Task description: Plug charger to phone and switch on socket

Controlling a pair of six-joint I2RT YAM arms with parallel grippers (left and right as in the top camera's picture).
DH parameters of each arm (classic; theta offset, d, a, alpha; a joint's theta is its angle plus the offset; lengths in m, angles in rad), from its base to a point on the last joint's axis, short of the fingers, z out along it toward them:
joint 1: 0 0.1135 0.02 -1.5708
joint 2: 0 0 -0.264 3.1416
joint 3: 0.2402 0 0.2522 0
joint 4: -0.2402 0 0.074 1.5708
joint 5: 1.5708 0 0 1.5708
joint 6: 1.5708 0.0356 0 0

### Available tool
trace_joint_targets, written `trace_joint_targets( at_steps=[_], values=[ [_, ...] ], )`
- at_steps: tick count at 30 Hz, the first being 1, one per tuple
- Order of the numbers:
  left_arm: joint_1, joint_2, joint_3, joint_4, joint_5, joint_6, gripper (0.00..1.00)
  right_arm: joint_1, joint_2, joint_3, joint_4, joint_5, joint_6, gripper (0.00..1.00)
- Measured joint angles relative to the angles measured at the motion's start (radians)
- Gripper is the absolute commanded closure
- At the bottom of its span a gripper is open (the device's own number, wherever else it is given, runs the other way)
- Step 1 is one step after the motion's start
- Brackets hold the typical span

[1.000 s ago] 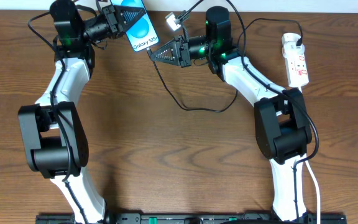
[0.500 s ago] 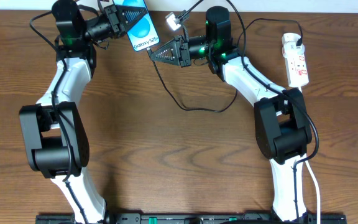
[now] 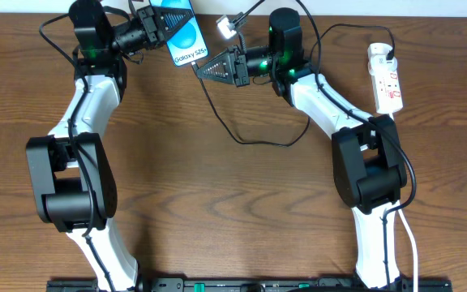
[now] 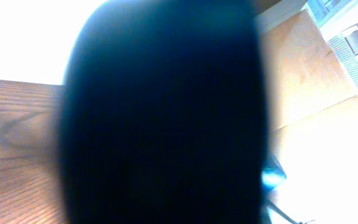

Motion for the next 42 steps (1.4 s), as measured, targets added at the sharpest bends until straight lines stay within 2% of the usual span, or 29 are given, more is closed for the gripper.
trace_joint_targets(
  at_steps=[25,42],
  values=[
    [-0.017,0.000,0.000,-0.001,-0.121,-0.005,0.93,-0.021,0.000,0.000,0.009,0.060,0.011,0.99],
    [-0.019,0.000,0.000,-0.001,-0.151,-0.005,0.93,-0.021,0.000,0.000,0.010,0.087,0.015,0.99]
  ],
)
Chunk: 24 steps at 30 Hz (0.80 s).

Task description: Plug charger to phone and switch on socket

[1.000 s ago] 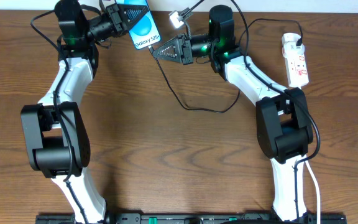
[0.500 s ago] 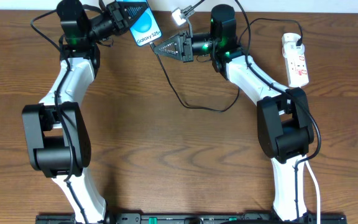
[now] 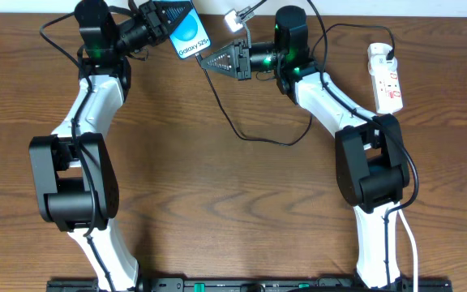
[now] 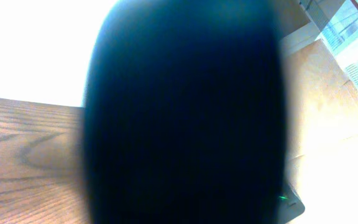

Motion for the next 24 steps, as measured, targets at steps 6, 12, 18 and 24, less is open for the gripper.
trace_joint_targets(
  at_steps=[6,12,18,24],
  values=[
    [-0.001,0.000,0.000,0.000,-0.005,0.000,0.93,0.000,0.000,0.000,0.000,0.006,0.004,0.99],
    [-0.001,0.000,0.000,0.001,-0.011,0.000,0.93,0.000,0.000,0.000,0.026,0.007,0.028,0.99],
    [-0.001,0.000,0.000,0.003,-0.014,0.000,0.93,0.000,0.000,0.000,0.044,0.008,0.053,0.99],
    [-0.003,0.000,0.000,0.004,-0.021,0.001,0.93,0.000,0.000,0.000,0.045,0.015,0.060,0.99]
  ],
)
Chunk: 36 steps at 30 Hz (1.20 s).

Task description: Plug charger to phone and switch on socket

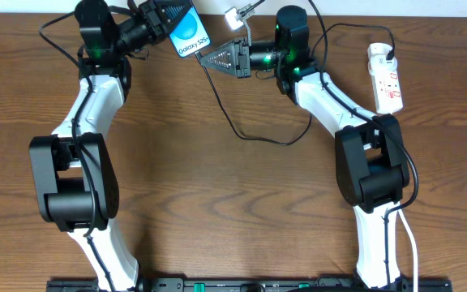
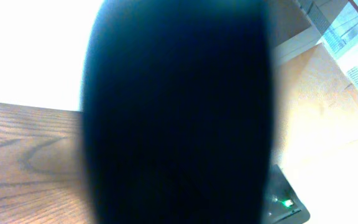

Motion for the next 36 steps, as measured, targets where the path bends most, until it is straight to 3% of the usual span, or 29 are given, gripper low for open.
trace_joint_targets(
  at_steps=[19,25,30,36],
  values=[
    [-0.011,0.000,0.000,0.001,-0.011,0.004,0.93,0.000,0.000,0.000,0.000,0.001,0.013,0.98],
    [-0.018,0.000,0.000,-0.008,-0.011,0.007,0.93,0.000,-0.002,0.001,0.012,0.030,0.020,0.79],
    [-0.019,0.000,0.000,-0.004,-0.011,0.007,0.93,-0.001,-0.002,0.001,0.010,0.039,0.019,0.80],
    [-0.032,0.000,0.000,-0.016,0.022,0.008,0.93,-0.006,-0.002,0.001,0.020,0.074,0.019,0.73]
  ],
)
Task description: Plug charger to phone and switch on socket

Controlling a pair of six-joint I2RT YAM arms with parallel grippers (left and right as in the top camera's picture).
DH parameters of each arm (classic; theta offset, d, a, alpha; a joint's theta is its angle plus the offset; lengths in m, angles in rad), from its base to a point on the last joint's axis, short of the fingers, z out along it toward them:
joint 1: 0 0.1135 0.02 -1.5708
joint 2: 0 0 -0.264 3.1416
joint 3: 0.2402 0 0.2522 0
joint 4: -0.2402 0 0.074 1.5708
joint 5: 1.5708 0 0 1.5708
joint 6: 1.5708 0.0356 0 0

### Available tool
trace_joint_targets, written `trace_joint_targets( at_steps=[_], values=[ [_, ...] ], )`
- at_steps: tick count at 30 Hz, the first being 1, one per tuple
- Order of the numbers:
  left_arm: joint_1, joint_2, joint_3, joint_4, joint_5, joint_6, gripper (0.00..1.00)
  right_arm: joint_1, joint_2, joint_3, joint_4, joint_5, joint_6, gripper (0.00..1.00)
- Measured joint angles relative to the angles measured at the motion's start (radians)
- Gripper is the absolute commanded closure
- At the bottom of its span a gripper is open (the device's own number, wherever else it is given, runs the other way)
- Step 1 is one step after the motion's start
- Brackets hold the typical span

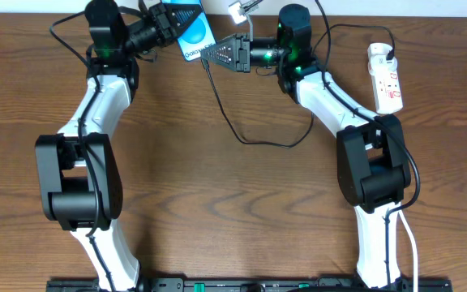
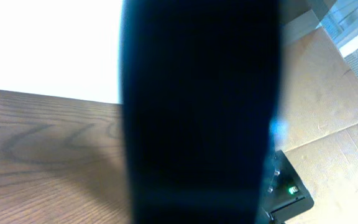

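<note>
In the overhead view my left gripper (image 1: 173, 29) is shut on the phone (image 1: 198, 34) and holds it off the table at the far edge, blue screen up and tilted. My right gripper (image 1: 210, 54) is shut on the plug end of the black charger cable (image 1: 232, 126), its tip just right of the phone's lower edge. Whether plug and phone touch is too small to tell. The white socket strip (image 1: 387, 78) lies at the far right. The phone's dark back (image 2: 197, 112) fills the left wrist view and hides my fingers.
A white adapter block (image 1: 235, 10) sits at the far table edge above the right gripper. The cable loops over the wood between the arms. Part of the right arm with a green light (image 2: 288, 193) shows past the phone. Cardboard boxes (image 2: 328, 93) stand beyond the table.
My left gripper and the phone have shifted right and turned, so the phone looks narrower and sits closer to the right gripper's tip. The right gripper is slightly higher in the frame.
First the phone was held near the far edge, the right gripper with the plug a little below and right of it. By 2.0 s ago both had risen toward the far edge. The gap then stayed about the same, and now it has nearly closed.
</note>
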Motion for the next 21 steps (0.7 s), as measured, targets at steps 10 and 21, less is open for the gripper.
trace_joint_targets(
  at_steps=[10,21],
  values=[
    [-0.007,0.000,0.000,-0.003,0.034,0.003,0.93,-0.001,-0.003,0.002,0.003,0.032,-0.003,0.51],
    [0.035,0.000,0.000,-0.003,0.050,0.000,0.93,-0.001,-0.003,0.002,0.003,0.049,-0.004,0.09]
  ],
)
